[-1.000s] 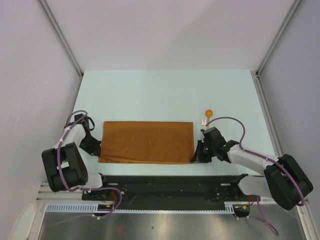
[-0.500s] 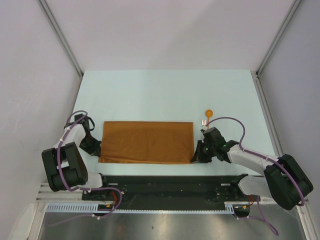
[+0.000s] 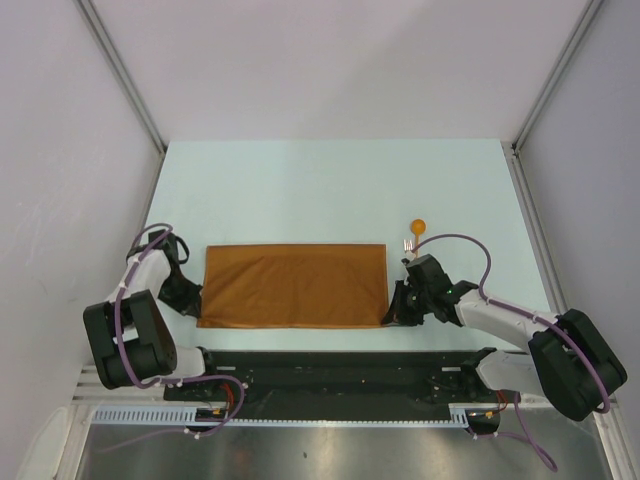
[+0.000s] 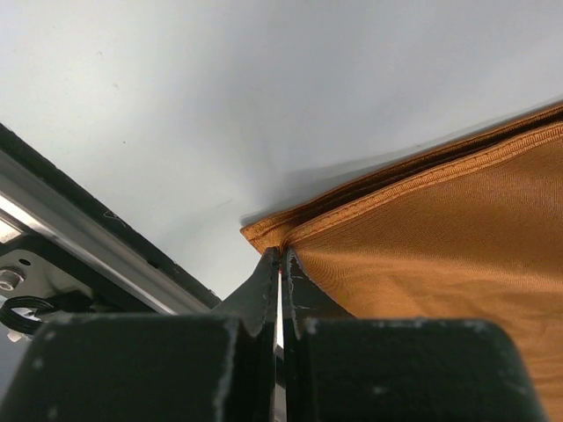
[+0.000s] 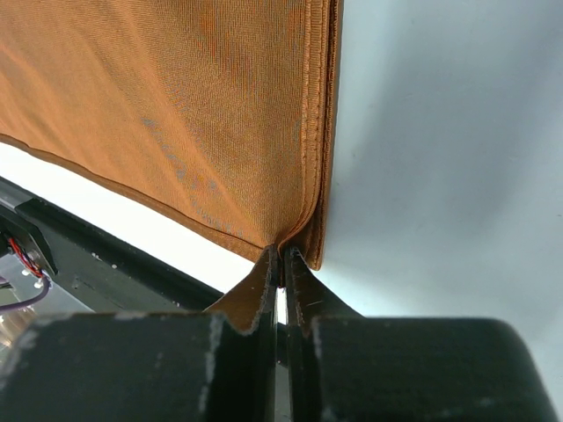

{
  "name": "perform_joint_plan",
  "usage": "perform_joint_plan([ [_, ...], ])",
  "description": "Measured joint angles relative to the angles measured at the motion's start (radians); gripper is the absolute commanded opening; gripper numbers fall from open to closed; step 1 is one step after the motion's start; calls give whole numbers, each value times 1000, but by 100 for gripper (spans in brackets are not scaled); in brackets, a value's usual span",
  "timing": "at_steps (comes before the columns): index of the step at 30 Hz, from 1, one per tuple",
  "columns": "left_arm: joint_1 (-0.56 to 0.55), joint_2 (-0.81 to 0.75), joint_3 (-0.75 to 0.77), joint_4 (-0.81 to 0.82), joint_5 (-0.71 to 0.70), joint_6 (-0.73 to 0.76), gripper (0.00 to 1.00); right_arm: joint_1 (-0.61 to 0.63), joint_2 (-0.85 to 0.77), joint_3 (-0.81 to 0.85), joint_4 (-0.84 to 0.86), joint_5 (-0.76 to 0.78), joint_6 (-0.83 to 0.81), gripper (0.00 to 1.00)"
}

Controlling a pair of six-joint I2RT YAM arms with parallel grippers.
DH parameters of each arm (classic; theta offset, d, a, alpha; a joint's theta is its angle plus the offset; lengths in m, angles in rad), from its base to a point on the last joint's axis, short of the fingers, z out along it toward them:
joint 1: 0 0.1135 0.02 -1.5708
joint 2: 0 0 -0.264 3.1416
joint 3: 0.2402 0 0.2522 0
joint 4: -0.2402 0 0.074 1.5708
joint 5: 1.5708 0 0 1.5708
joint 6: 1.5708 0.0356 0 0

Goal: Fold the napkin into a case and place the utensils inside
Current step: Fold and flatten the napkin at the center of the board.

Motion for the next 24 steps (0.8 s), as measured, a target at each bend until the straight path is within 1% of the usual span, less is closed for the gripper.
perform_joint_plan([
  [4,2,0,0,-5,-16,-6,0,0,0,0,0,0,0,7],
  [7,8,0,0,-6,-20,-6,0,0,0,0,0,0,0,13],
  [8,11,0,0,-6,-20,-6,0,0,0,0,0,0,0,17],
  [9,16,0,0,-5,-19,-7,2,0,0,0,0,0,0,18],
  [10,20,0,0,-5,-19,-7,14,0,0,0,0,-1,-1,21],
  [12,33,-6,-2,-4,-19,-8,27,0,0,0,-2,-1,-2,26],
  [13,40,-11,-4,-4,-19,-10,38,0,0,0,-2,0,-2,34],
  [15,52,-23,-4,-6,-18,-14,51,0,-3,1,-2,-5,-1,42],
  [16,56,-28,-4,-8,-16,-14,58,0,-8,6,-7,-5,-3,49],
  [17,58,-34,-4,-13,-15,-13,67,0,-15,14,-19,-4,-9,51],
  [18,59,-40,-3,-23,-16,-12,81,-1,-19,19,-27,-1,-10,52],
  [19,60,-48,-1,-32,-16,-7,84,-3,-27,29,-47,-1,-19,54],
  [21,60,-76,15,-62,-14,-6,85,-10,-52,53,-92,11,-33,58],
  [22,60,-100,27,-74,-13,-4,84,-13,-68,66,-113,19,-42,61],
  [24,51,-156,55,-87,-11,2,82,-23,-99,103,-159,29,-64,64],
])
